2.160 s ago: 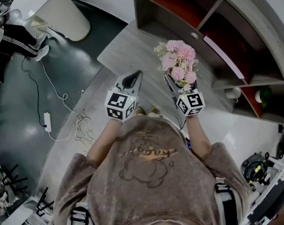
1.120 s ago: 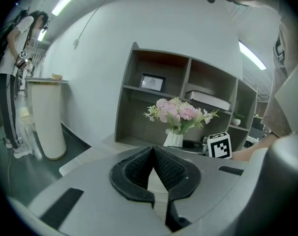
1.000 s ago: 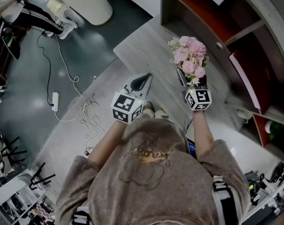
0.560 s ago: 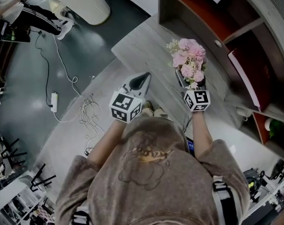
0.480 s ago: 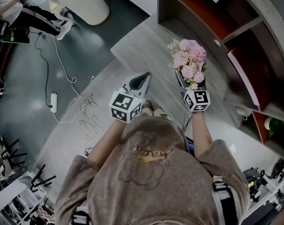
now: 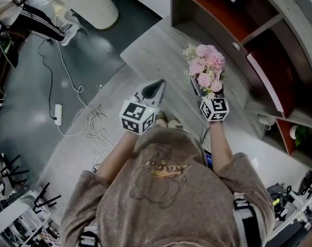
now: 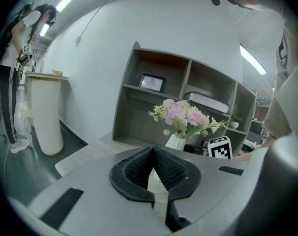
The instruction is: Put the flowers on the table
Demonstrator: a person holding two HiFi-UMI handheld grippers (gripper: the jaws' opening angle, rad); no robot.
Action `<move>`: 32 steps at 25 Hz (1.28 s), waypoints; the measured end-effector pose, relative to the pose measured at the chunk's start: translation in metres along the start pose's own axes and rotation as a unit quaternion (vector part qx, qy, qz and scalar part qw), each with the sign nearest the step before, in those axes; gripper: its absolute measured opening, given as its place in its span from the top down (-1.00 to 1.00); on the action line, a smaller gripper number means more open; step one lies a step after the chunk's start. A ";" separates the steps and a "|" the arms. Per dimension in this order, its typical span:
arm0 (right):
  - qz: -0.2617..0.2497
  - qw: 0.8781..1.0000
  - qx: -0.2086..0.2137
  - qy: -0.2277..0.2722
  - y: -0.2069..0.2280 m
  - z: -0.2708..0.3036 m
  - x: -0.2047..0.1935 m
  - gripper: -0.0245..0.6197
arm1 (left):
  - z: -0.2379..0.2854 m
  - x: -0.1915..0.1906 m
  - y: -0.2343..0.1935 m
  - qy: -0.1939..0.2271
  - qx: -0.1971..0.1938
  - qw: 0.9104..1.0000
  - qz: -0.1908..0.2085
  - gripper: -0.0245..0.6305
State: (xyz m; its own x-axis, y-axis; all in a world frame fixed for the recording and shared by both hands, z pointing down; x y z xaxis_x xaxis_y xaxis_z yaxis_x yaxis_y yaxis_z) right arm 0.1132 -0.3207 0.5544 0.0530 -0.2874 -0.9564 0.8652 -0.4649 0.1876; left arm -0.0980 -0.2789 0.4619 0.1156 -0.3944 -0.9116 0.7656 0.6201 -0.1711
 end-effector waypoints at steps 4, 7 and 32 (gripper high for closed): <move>-0.004 1.000 -0.006 -0.001 -0.001 -0.001 0.004 -0.08 | -0.002 -0.001 0.000 0.001 0.001 1.000 -0.002 0.87; -0.006 1.000 -0.004 -0.001 -0.001 -0.002 0.003 -0.08 | -0.004 -0.001 0.001 0.002 0.000 1.000 -0.003 0.87; 0.010 0.997 -0.074 0.014 -0.009 -0.085 0.034 -0.05 | 0.004 0.002 0.021 0.029 -0.068 0.997 -0.004 0.87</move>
State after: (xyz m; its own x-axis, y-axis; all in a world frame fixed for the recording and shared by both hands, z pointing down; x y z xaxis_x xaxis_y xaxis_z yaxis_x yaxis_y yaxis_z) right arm 0.1492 -0.2548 0.5009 0.0826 -0.2705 -0.9592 0.9276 -0.3310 0.1732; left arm -0.0791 -0.2695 0.4577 0.0702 -0.3615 -0.9297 0.6735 0.7047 -0.2232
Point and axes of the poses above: the fingertips, and each gripper's own axes: z forward along the fingers, y to its right, x out of its top, the point moved 6 cm from there along -z, backward along the fingers, and after that the axes turned 3 degrees about z, right-handed, at the moved point
